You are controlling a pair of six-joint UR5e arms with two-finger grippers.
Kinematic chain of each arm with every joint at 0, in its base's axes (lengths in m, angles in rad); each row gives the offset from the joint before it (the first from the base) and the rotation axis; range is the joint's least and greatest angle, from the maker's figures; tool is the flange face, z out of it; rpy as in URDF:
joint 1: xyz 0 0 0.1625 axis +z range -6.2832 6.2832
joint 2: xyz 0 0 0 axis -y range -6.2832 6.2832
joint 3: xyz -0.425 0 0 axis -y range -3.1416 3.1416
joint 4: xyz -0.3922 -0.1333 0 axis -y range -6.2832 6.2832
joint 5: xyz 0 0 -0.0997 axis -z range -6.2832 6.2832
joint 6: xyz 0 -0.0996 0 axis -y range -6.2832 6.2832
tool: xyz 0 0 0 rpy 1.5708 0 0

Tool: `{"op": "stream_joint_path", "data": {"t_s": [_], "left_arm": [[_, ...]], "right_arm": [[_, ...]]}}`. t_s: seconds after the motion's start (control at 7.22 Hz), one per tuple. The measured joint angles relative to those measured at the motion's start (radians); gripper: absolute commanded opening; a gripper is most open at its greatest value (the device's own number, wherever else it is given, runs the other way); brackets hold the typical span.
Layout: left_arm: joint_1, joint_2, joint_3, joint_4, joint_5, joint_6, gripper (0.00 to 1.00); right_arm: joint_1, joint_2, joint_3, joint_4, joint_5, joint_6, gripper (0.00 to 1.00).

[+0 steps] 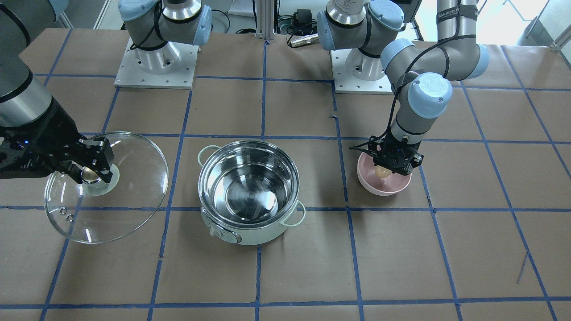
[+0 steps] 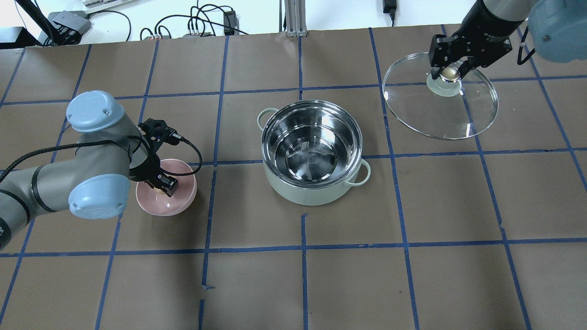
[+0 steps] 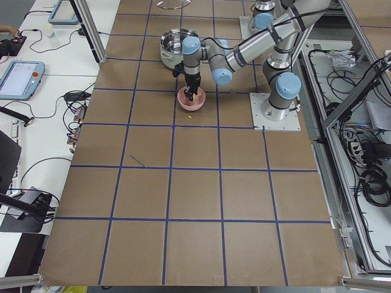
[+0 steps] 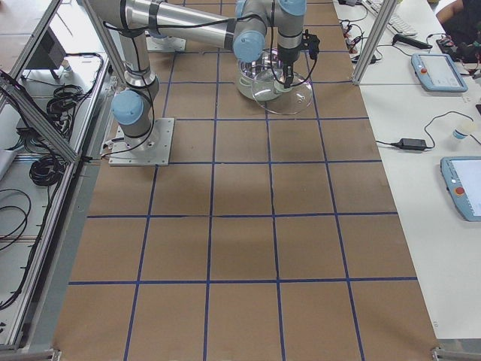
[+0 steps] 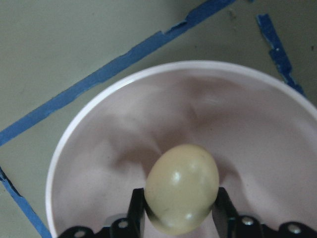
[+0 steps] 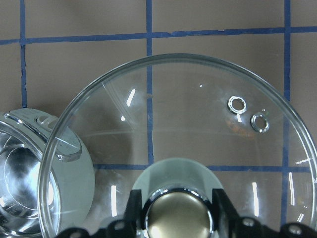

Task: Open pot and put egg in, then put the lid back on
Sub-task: 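Lift the egg with the left gripper and carry it over the pot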

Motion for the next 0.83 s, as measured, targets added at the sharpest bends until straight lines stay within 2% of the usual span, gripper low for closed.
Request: {"op": "stream_joint_path", "data": {"t_s": [0.42, 0.83], "left_arm": [[-0.016, 0.039, 0.056, -0.053, -0.059, -0.097, 0.23], [-0.155, 0.026, 0.27, -0.216, -0.088, -0.37, 0.23]], "right_arm": [[0.0, 0.001, 0.001, 0.0, 0.0, -0.001, 0.44], [0.0, 0.0, 0.005, -0.001, 0.0, -0.016, 0.44]]}}
